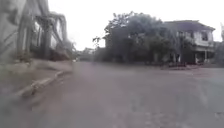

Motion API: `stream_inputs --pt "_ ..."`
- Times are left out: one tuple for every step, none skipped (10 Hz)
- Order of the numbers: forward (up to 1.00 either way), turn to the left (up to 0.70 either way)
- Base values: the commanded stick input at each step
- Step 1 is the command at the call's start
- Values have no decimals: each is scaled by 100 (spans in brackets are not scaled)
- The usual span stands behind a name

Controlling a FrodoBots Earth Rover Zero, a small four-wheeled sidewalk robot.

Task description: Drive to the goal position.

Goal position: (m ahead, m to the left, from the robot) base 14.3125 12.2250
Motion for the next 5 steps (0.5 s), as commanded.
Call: stream_inputs --pt "100 0" --pt "100 0" --pt "100 0" --pt "100 0" --pt "100 6"
